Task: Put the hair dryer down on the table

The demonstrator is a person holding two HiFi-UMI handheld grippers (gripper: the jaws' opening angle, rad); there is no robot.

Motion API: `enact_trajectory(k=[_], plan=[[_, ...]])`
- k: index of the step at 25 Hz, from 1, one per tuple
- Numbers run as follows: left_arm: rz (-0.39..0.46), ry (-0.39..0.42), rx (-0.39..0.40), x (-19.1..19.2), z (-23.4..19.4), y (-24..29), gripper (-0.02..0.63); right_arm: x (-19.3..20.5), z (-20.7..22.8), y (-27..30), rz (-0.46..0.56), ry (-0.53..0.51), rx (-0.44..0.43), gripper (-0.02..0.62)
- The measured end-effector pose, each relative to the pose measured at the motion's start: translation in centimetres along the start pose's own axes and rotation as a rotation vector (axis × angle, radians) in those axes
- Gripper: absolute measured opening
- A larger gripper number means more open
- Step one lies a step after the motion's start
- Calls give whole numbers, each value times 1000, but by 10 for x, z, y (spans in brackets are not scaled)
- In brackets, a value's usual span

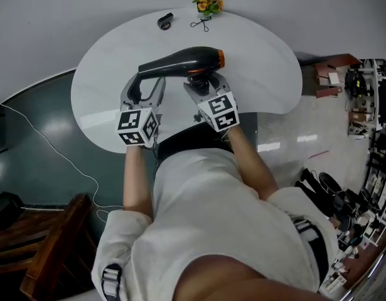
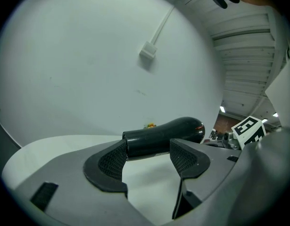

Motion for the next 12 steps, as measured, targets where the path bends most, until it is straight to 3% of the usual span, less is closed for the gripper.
enact_trajectory(k=[12], plan=[[-48,-41,-13,7,-19,33,302,-2,19,33,-58,1,-35,279]])
Point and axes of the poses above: the fingertips, and each gripper's own axes: y forward along the fingers, z to its right, x out of its underside, the point moved 9 cm from there along -y, backward along the fingers, and after that the axes turned 5 degrees about -z, right-handed, at the moved point
